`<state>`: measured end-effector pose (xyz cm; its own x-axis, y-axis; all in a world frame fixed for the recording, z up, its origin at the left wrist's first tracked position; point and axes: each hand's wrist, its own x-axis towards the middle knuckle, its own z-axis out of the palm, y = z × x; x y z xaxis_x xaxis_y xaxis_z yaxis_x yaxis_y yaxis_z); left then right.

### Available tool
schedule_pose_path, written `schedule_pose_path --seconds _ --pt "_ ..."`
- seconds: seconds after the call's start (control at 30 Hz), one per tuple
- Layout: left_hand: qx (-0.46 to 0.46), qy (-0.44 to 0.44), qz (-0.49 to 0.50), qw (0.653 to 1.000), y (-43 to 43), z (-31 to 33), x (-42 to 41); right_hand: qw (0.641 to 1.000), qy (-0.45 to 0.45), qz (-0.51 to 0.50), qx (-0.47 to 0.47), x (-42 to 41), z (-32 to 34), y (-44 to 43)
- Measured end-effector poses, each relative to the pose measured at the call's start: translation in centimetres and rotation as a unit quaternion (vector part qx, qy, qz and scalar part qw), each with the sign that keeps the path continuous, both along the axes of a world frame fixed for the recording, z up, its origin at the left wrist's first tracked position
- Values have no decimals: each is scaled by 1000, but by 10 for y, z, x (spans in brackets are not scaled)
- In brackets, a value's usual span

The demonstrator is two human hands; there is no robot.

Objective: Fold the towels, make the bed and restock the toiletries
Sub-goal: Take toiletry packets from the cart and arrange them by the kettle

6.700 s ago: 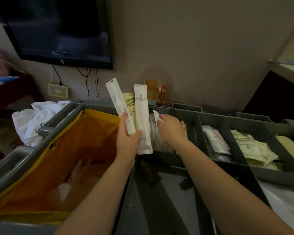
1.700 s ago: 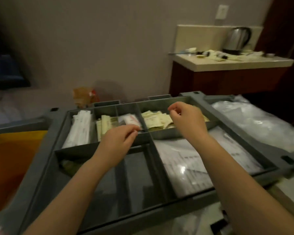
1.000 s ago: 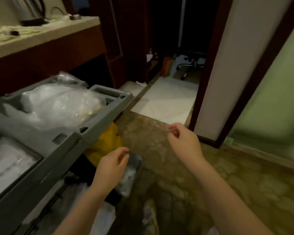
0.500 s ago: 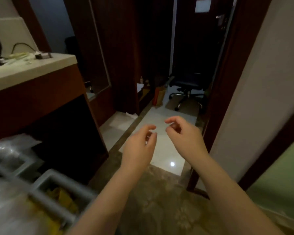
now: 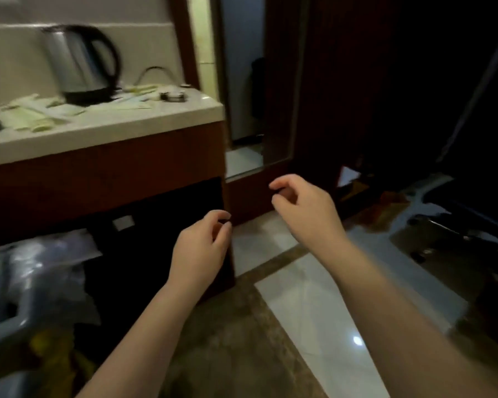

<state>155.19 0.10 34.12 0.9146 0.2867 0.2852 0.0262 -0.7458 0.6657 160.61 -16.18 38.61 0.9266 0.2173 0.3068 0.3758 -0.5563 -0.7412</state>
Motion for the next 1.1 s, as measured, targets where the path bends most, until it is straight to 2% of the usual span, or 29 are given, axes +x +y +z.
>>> schedule_pose_path --seconds 0.2,0.37,0.47,0.53,0.63,0.77,0.9,1.0,1.1 --pt "-32 20 221 974 134 -6 33 969 -27 243 13 85 27 144" --pt "-8 -59 292 955 231 10 102 959 -38 280 0 178 29 248" --pt "45 -89 288 952 274 41 151 959 -17 282 -2 236 40 298" --pt "79 -97 285 950 299 57 179 959 -40 281 -10 272 47 326" --pt "115 -78 269 953 332 69 215 944 -90 304 -95 326 55 364" --pt "169 6 218 961 374 80 259 881 -118 356 -287 410 78 412" --pt "173 84 115 975 397 97 314 824 -20 403 -397 500 94 449" --pt "221 147 47 963 406 105 369 782 24 440 -440 543 95 460" --pt "222 196 3 955 418 107 415 757 48 478 -442 569 98 465"
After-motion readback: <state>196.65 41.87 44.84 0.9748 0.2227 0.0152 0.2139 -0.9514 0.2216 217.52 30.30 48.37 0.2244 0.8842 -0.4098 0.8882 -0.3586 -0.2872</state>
